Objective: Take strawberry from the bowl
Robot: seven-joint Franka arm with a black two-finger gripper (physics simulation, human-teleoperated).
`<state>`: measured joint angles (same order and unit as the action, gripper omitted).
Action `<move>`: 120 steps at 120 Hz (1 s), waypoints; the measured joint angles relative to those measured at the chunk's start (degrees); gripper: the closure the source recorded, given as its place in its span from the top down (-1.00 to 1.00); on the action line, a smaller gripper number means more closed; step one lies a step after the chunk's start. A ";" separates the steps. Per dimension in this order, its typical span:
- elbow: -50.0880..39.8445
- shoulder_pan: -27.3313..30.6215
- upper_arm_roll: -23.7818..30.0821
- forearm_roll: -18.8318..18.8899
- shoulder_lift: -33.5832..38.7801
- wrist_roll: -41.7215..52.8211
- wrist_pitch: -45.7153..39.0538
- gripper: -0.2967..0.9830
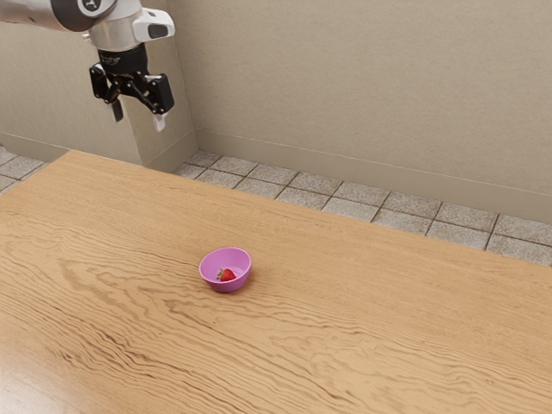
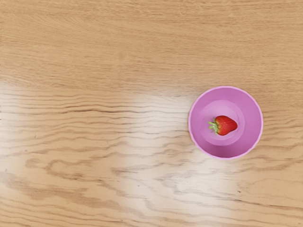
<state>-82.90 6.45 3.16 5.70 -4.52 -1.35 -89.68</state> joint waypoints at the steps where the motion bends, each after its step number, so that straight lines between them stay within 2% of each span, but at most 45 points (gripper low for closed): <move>1: 0.00 0.01 0.00 0.00 0.00 -0.01 0.00 0.54; 29: -0.17 0.22 -0.01 -0.35 0.06 -0.27 0.03 0.54; 40: -0.03 0.87 0.87 -1.98 0.39 -0.48 1.92 0.54; 47: 0.08 -1.19 2.09 -4.15 0.67 -0.55 4.54 0.54; 55: -0.29 -7.26 2.97 -2.26 -0.15 0.90 5.44 0.53; 60: -1.70 -10.71 3.00 -0.93 -1.22 2.94 4.05 0.53; 65: -3.40 -11.74 2.99 0.04 -2.43 5.36 1.89 0.53; 94: -14.21 -5.92 2.29 1.71 -13.65 19.84 -13.68 0.53; 103: -16.39 -5.36 2.28 1.65 -15.14 23.76 -18.34 0.53; 120: -20.81 -5.35 2.28 1.36 -15.40 31.49 -25.15 0.39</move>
<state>-103.71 1.10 5.45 7.06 -19.92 30.14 -114.83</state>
